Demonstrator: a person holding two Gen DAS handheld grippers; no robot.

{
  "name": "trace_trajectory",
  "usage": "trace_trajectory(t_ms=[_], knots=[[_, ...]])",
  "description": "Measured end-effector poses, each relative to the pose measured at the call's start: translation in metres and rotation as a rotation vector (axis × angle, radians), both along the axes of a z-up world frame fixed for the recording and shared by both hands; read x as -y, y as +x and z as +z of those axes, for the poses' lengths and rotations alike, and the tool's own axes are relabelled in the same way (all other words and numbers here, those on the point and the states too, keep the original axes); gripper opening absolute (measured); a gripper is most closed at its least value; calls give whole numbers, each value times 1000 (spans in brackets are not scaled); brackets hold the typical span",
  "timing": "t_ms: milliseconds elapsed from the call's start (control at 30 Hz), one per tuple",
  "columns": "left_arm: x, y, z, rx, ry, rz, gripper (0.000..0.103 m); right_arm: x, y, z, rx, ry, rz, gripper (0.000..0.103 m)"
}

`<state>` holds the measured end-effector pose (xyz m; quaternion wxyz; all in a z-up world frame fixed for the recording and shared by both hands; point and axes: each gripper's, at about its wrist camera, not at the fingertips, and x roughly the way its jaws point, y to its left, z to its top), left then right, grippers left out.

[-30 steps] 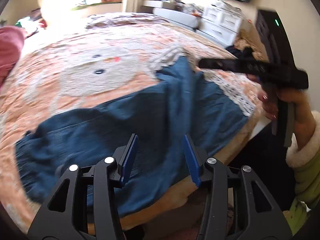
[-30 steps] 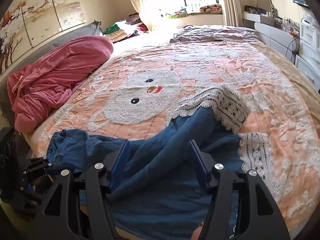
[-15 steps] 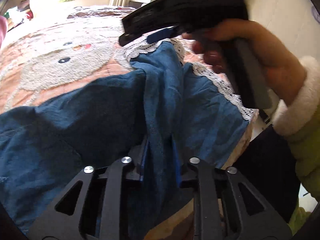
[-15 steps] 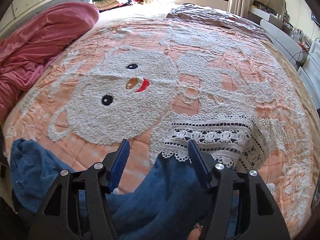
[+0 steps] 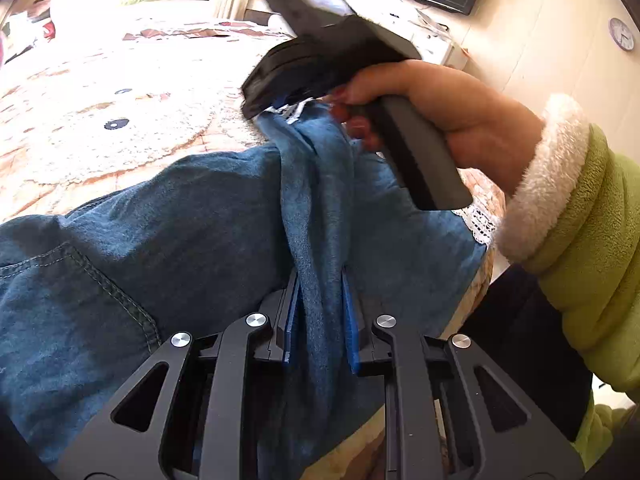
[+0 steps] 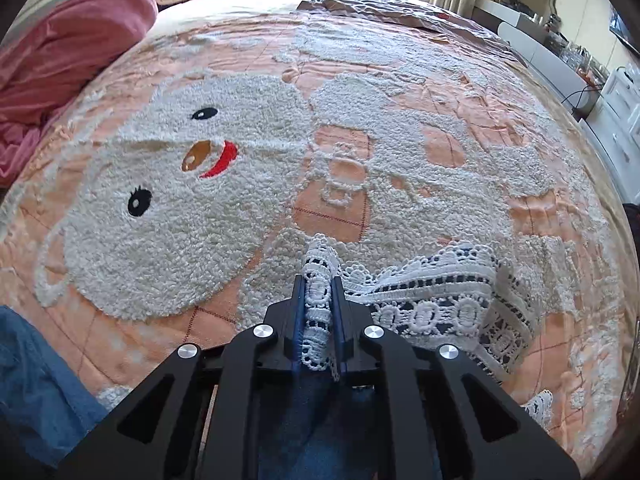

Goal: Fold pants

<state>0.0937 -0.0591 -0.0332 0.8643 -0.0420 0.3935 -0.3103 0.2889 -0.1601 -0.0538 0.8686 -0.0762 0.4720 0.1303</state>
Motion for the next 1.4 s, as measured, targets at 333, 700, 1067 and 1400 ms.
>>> trace_trajectory(t_ms=[333,700,1067,1400], knots=[[-9,-7,5,48,-17,36,16,71,-47,107,193,431,-11,9],[-27,-18,36,248,26,92,2,177,-141,114,280,600,-170,8],[-16,-21,17,187,131,42,4,212,-223,11,35,510,-358,8],[-14,-41,-2,117,200,12,4,212,-239,-8,-23,416,-366,8]])
